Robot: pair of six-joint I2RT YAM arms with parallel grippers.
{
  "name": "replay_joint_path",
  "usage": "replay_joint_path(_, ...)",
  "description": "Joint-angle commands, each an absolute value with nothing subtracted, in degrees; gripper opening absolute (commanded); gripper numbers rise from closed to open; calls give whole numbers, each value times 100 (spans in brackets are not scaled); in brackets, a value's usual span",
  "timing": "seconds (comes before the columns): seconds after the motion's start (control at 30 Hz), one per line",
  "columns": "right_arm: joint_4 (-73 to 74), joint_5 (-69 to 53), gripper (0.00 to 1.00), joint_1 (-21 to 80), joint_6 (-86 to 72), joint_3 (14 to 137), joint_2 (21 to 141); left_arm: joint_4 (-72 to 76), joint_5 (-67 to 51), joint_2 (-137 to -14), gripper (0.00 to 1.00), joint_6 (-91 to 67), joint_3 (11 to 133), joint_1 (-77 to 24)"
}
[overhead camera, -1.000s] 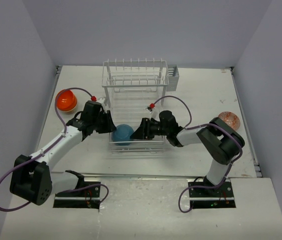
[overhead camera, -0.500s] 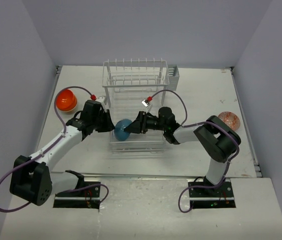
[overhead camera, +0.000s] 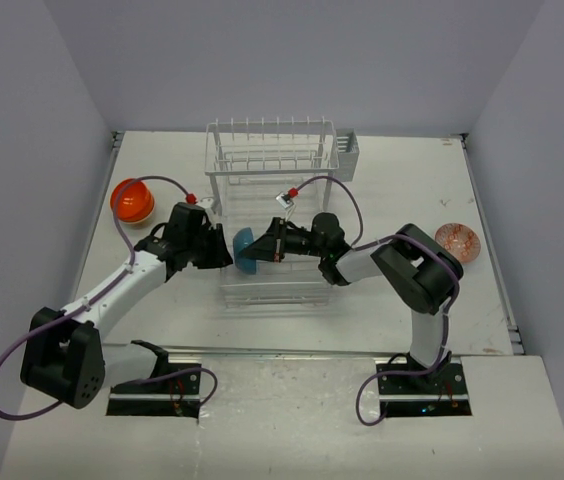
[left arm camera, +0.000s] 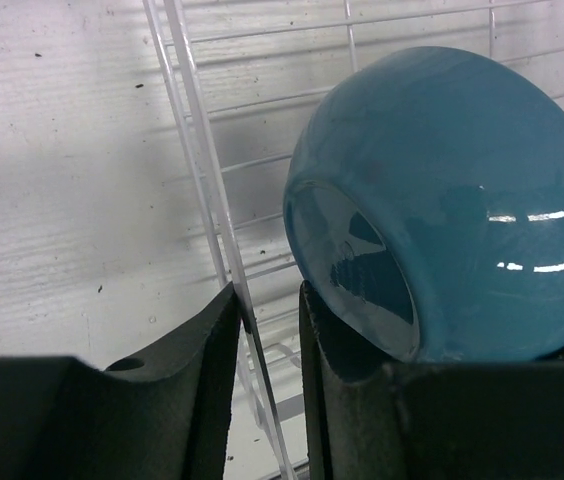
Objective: Unload the bowls from the dish rack
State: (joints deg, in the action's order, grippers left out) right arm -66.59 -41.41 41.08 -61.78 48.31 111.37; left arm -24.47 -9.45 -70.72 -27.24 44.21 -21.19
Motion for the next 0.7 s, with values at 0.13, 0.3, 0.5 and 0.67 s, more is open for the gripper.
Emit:
replay_joint_path(0.13, -6777, -4377, 0, 4131, -5898, 4659, 10715, -2057, -1318, -6558, 36, -2751, 4289, -2188)
replay_joint_path(0.3, -5551, -4307, 0, 4297, -5169, 4509, 9584, -1609, -1547, -5689, 47, -2760, 4175, -2189)
replay_joint_path(0.5, -3940, -4149, 0, 4342, -4378, 4553, 8509, -1345, -1705, -4870, 50, -2637, 4236, -2188)
replay_joint_path(0.67, -173, -2379, 0, 4359, -3210, 5087, 7104, -1651, -1223, -4028, 57, -2514, 4482, -2188)
